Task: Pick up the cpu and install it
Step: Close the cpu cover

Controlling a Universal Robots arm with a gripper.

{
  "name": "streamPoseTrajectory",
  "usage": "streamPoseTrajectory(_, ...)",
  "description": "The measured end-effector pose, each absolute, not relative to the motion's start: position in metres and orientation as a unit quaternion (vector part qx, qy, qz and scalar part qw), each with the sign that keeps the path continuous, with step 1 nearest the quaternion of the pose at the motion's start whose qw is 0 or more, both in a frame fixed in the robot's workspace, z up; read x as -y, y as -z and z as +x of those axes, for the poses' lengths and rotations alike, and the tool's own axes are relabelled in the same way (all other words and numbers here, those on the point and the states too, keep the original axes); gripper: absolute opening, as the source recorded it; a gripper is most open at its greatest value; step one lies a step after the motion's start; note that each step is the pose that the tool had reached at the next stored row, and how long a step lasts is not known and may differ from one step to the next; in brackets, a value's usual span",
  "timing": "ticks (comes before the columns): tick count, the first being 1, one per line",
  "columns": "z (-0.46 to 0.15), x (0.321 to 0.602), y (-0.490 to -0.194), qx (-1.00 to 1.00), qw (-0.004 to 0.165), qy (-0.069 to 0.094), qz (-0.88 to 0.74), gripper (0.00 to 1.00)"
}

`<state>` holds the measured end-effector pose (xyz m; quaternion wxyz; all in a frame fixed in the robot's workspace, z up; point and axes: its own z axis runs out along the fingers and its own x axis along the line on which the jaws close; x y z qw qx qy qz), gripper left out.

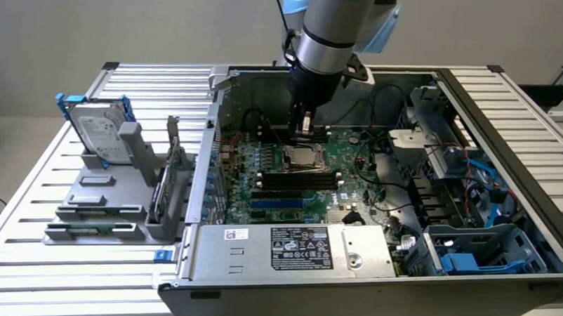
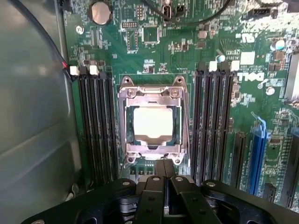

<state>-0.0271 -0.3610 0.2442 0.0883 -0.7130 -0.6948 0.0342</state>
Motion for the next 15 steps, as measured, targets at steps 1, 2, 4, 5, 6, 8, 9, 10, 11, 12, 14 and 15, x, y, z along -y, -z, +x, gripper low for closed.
streamPoseTrajectory(1,-0.029,0.361,-0.243,0.695,0.089,-0.034,-0.713,0.11)
streamPoseTrajectory(2,-0.031,0.361,-0.242,0.695,0.089,-0.033,-0.713,0.11)
streamPoseTrajectory(4,-0.034,0.361,-0.240,0.695,0.091,-0.032,-0.713,0.11)
streamPoseTrajectory(5,-0.034,0.360,-0.239,0.695,0.092,-0.031,-0.713,0.11)
streamPoseTrajectory(6,-0.035,0.360,-0.237,0.695,0.093,-0.030,-0.712,0.11)
streamPoseTrajectory(8,-0.036,0.359,-0.234,0.695,0.094,-0.028,-0.712,0.11)
streamPoseTrajectory(9,-0.036,0.358,-0.232,0.695,0.095,-0.027,-0.712,0.11)
streamPoseTrajectory(10,-0.037,0.357,-0.230,0.695,0.096,-0.026,-0.712,0.11)
streamPoseTrajectory(11,-0.037,0.357,-0.229,0.695,0.097,-0.026,-0.712,0.11)
streamPoseTrajectory(12,-0.037,0.356,-0.227,0.695,0.098,-0.025,-0.712,0.11)
streamPoseTrajectory(14,-0.037,0.355,-0.223,0.695,0.099,-0.023,-0.711,0.11)
streamPoseTrajectory(15,-0.037,0.354,-0.222,0.695,0.100,-0.022,-0.711,0.11)
